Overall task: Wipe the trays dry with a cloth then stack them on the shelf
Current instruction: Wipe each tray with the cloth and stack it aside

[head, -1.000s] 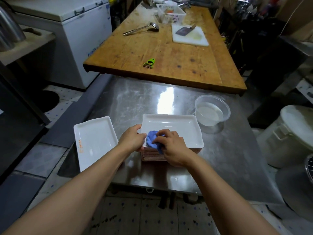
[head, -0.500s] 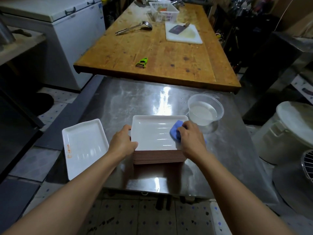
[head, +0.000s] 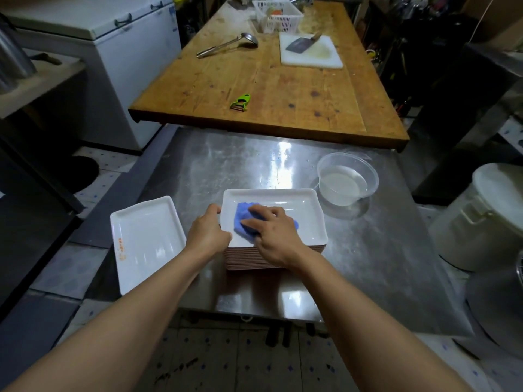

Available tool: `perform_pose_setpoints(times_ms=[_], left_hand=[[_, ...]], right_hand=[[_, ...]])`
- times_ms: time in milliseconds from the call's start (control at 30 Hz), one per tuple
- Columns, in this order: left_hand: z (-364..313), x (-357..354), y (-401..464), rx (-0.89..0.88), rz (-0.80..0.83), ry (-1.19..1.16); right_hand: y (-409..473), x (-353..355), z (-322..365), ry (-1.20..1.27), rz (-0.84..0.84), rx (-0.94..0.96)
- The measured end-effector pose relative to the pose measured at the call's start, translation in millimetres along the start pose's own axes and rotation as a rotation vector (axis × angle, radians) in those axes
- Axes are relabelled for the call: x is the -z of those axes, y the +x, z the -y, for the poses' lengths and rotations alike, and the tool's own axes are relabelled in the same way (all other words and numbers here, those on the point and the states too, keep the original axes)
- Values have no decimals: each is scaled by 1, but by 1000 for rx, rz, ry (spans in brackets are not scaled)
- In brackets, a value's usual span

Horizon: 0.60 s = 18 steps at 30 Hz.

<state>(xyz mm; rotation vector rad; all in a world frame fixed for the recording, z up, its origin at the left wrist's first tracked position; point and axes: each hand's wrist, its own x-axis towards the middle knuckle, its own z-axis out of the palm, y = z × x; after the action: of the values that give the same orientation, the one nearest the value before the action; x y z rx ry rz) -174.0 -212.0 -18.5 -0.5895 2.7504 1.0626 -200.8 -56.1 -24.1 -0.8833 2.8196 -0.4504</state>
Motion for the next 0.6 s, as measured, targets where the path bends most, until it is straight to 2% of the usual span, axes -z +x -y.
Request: perform_pose_setpoints(times_ms=[267, 500, 600], left_hand=[[-2, -2, -2, 30, -32, 31], [-7, -3, -6, 38, -67, 60], [-10, -2, -9, 39, -80, 111]], right_hand=[[-54, 20, -28, -83, -22, -144], [-81, 38, -39, -323, -96, -272], [-85, 45, -35, -309, -123, -338]])
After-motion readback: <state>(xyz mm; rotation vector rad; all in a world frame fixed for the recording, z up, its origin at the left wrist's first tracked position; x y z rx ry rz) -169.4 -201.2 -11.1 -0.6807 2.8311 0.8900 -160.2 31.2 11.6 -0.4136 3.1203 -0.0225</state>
